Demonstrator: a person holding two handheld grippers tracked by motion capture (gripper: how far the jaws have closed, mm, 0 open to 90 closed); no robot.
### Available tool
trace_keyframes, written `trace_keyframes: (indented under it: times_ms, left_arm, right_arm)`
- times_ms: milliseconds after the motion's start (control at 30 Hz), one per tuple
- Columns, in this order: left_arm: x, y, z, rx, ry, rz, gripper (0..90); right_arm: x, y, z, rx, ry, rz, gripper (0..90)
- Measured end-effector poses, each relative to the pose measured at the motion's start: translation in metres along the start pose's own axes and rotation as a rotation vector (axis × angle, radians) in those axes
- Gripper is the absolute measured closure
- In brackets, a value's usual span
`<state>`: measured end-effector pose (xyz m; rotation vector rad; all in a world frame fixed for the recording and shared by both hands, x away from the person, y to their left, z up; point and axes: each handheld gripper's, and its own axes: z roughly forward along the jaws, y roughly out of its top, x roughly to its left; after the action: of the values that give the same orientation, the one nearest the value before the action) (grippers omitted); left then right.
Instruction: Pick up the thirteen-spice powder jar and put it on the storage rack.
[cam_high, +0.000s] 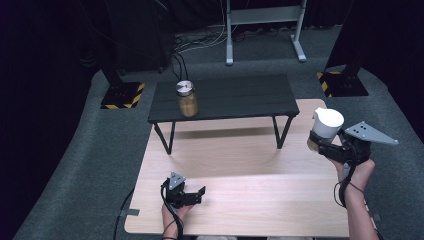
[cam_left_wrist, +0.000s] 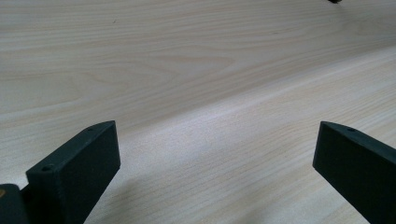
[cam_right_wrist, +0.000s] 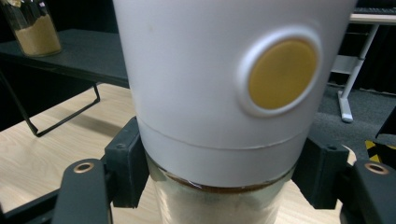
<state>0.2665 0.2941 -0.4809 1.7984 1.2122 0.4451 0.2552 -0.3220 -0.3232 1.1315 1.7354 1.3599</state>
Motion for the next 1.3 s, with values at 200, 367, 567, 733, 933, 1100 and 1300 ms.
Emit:
trace_keyframes:
  times_ms: [200, 367, 567, 733, 933, 1100, 1300]
  left_arm:
    - [0.000, 0.000, 0.000, -0.001, 0.001, 0.002, 0.6]
    - [-0.001, 0.000, 0.000, 0.001, 0.001, 0.004, 0.6]
    - [0.000, 0.000, 0.000, 0.000, 0.001, 0.002, 0.6]
    - [0.000, 0.000, 0.000, 0.000, 0.001, 0.003, 0.6]
    - [0.000, 0.000, 0.000, 0.001, 0.001, 0.002, 0.6]
    - [-0.001, 0.000, 0.000, 0.003, 0.002, 0.004, 0.6]
    - [-0.001, 0.000, 0.000, 0.002, 0.002, 0.005, 0.6]
  right_arm:
    - [0.000, 0.009, 0.004, -0.001, 0.013, 0.002, 30.0]
    - [0.000, 0.014, 0.008, -0.003, 0.025, 0.004, 30.0]
    - [0.002, 0.022, 0.016, 0.002, 0.037, 0.004, 30.0]
    - [0.003, 0.028, 0.022, 0.003, 0.049, -0.001, 30.0]
    - [0.002, 0.034, 0.029, 0.000, 0.061, 0.010, 30.0]
    - [0.004, 0.040, 0.034, 0.002, 0.069, 0.011, 30.0]
    - [0.007, 0.047, 0.041, 0.005, 0.078, 0.001, 30.0]
